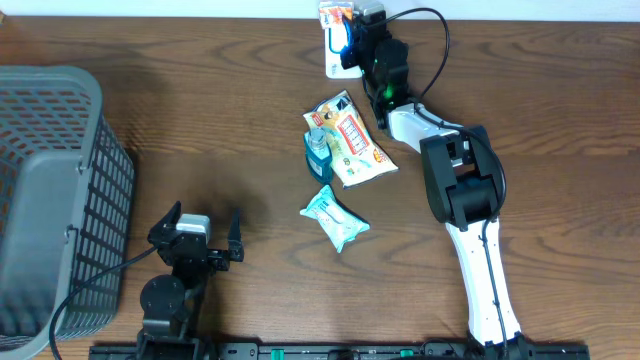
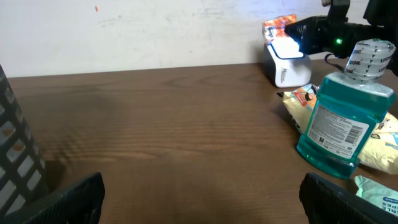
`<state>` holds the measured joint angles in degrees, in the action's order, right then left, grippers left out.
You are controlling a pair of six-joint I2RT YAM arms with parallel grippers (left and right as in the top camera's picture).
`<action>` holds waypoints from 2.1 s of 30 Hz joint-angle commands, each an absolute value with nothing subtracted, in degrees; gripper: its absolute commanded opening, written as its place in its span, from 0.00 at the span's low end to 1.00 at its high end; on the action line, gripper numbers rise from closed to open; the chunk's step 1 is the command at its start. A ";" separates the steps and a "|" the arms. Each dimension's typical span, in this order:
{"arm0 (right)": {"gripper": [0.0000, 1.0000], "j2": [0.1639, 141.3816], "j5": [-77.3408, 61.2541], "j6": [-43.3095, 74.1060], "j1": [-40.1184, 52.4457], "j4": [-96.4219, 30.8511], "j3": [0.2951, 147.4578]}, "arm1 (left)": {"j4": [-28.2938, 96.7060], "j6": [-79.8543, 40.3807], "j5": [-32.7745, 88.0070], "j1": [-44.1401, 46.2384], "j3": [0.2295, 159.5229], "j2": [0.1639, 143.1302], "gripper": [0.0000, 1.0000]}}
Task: Scan the item barcode
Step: 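Hold the orange pack up to the white scanner with the right gripper, then carry the orange pack to the right edge of the table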
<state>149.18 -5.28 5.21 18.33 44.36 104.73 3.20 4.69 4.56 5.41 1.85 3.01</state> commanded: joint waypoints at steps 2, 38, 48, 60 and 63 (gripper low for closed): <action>0.01 145.36 -8.64 5.48 18.26 38.83 106.43 | 5.13 4.60 5.34 5.26 0.97 2.85 1.00; 0.01 118.17 35.29 14.76 -27.05 -37.95 90.11 | 5.13 4.60 5.34 5.26 0.97 2.85 1.00; 0.17 117.60 31.16 15.97 -37.30 -38.37 89.89 | 5.10 4.60 5.34 5.26 0.97 2.85 1.00; 0.99 97.06 -8.03 16.32 -37.32 -38.81 89.95 | 5.13 4.60 5.34 5.26 0.97 2.85 1.00; 0.99 89.56 -26.39 16.32 -35.88 -41.28 89.93 | 5.13 4.60 5.34 5.26 0.97 2.85 1.00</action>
<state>95.53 -3.46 15.90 -37.69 -39.57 89.32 3.22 4.69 4.56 5.41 1.87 3.05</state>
